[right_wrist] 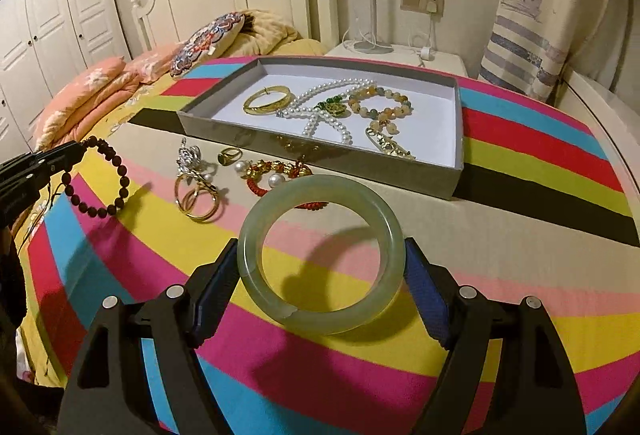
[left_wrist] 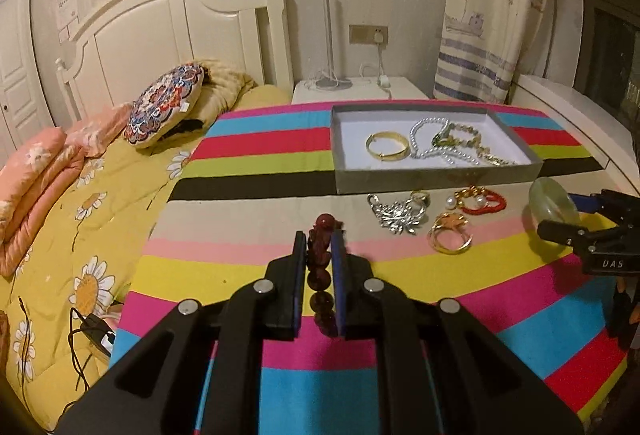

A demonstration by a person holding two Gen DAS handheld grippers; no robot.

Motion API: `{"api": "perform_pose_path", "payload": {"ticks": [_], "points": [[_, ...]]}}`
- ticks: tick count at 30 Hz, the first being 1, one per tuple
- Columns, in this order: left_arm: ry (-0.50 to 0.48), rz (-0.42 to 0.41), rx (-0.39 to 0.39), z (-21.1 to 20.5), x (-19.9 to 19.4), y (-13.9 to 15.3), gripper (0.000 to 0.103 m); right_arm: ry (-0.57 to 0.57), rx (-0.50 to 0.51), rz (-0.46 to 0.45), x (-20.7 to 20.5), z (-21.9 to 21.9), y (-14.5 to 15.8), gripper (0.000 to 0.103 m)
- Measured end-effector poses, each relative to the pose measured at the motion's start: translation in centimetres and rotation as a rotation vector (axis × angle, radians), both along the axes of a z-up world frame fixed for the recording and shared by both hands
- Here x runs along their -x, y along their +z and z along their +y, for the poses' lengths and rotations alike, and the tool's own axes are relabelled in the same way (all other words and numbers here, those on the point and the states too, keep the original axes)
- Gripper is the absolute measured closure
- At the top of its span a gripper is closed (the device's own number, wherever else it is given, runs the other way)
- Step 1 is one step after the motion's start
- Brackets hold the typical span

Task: Organize jewelry
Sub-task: 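Grasp the red bead bracelet with the left tool while the right tool closes on the jade bangle, then carry the red bead bracelet and jade bangle into the gray box, opening both tools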

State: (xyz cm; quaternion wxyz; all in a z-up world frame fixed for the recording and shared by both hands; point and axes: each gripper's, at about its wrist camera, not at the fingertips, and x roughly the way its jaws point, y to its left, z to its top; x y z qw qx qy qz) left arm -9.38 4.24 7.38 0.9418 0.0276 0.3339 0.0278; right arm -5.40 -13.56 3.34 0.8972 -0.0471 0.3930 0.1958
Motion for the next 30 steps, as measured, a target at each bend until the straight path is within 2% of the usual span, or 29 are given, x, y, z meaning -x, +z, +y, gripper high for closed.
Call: {"api": "perform_pose_path", "payload": {"ticks": [19, 30], "points": [[-0.069, -0.061, -0.063, -2.8, 1.7, 3.2, 0.091, 0.01, -0.006, -0.065, 2.7, -0.9, 2.3, 0.026], [-0.15, -0.055, -0.063, -4.4, -2.6, 4.4, 0.091, 0.026, 0.02, -0.094, -0.1, 0.0, 3.2, 0.026]]}}
